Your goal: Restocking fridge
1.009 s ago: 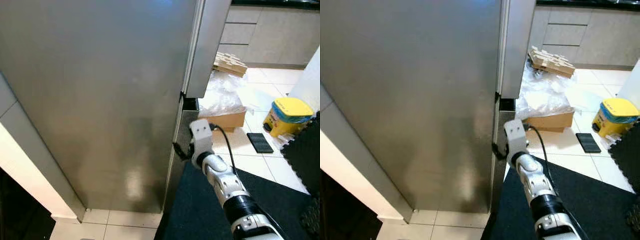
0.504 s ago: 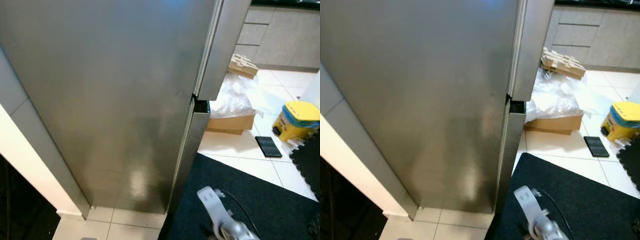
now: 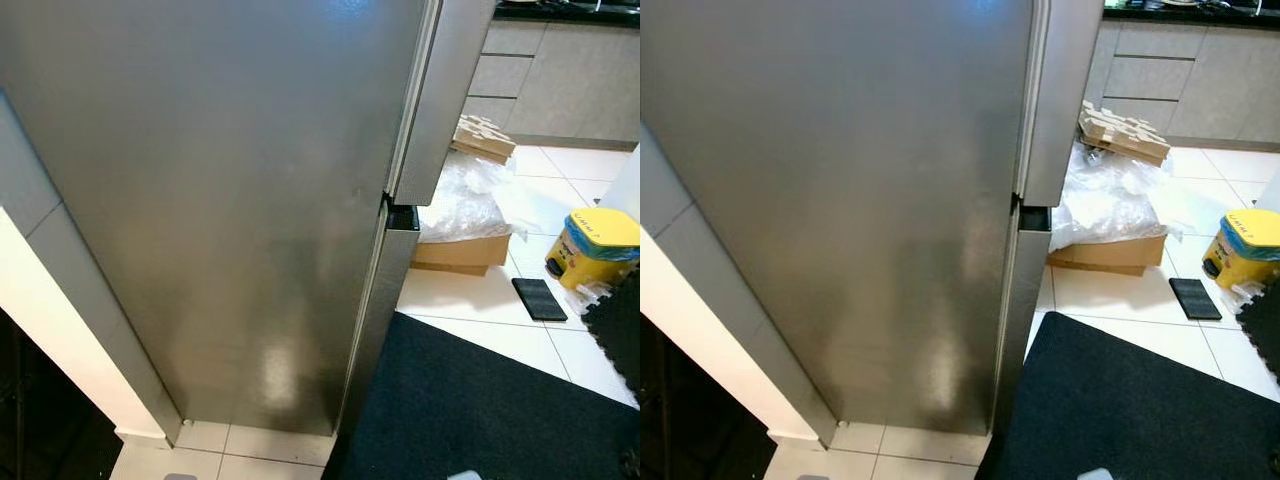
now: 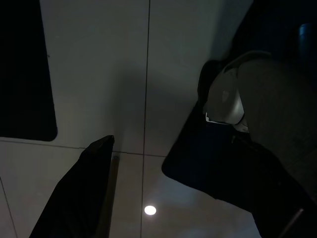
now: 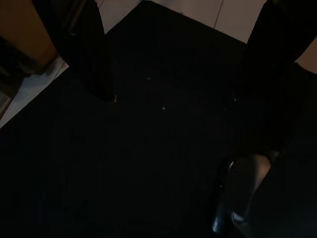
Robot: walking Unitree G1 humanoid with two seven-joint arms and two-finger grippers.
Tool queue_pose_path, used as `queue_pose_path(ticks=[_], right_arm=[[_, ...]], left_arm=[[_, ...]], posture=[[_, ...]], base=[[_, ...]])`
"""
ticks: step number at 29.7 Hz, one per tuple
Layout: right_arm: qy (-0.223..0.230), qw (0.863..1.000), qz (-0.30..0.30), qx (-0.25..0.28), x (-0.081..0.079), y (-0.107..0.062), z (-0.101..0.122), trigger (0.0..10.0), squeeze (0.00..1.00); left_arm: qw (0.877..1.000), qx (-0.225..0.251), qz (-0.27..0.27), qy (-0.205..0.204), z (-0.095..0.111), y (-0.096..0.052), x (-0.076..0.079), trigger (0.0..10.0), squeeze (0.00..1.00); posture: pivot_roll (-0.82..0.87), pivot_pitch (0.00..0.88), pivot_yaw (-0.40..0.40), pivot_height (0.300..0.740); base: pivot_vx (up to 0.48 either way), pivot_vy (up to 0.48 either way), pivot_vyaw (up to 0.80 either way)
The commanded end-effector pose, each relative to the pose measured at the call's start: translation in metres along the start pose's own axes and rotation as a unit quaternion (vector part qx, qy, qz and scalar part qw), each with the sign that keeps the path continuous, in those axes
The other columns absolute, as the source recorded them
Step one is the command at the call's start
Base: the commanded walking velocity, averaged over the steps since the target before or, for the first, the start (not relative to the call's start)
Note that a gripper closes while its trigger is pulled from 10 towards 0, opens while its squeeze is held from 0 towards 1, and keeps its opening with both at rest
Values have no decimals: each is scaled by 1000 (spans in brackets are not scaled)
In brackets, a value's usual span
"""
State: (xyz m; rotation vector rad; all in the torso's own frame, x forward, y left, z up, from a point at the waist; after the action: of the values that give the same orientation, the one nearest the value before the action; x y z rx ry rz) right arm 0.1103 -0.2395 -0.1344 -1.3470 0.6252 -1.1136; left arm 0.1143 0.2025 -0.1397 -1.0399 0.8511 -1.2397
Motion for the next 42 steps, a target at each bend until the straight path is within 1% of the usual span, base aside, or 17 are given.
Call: queue_pose_path(ticks=[1, 6, 17, 31, 35, 42], right_arm=[[-2, 1000, 3, -1, -4, 0, -1, 10000, 0], [0, 1000, 2, -2, -4, 0, -2, 10000, 0], [-9, 1000, 4, -2, -7, 1, -1, 10000, 0], [-12, 1000, 3, -3, -8, 1, -2, 10000, 0], [-9, 1000, 3, -8, -10, 0, -7, 10000, 0], [-3, 1000, 4, -13, -13, 0, -12, 10000, 0]], left_arm=[[1000, -6, -2, 7, -2, 0, 1, 10000, 0], [1000, -5, -1, 9, -1, 0, 0, 10000, 0], [1000, -6, -2, 15, -1, 0, 0, 10000, 0], [1000, -5, -1, 18, 0, 0, -1, 10000, 0], [1000, -3, -1, 21, 1, 0, -1, 10000, 0], [1000, -2, -1, 19, 2, 0, -2, 10000, 0]], posture=[[49, 0, -6, 740], [50, 0, -6, 740], [51, 0, -3, 740], [51, 0, -3, 740], [50, 0, 0, 740], [50, 0, 3, 740]], base=[[0, 0, 0], [0, 0, 0], [0, 250, 0], [0, 273, 0], [0, 272, 0], [0, 0, 0]])
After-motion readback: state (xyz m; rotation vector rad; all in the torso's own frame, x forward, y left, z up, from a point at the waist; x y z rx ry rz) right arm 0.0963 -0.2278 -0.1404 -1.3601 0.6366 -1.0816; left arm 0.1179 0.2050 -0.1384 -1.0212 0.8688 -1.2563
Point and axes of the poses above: a point about 5 cm out from each wrist's last joint towards the gripper, its own y axis pointing out of the wrist towards the gripper, its own z axis along the axis of the wrist's last joint, x = y × z, the point moved 3 cm from there along y, pointing out of the wrist towards the gripper, and after that the axes turned 12 degrees about -y, right-handed, at the moved point
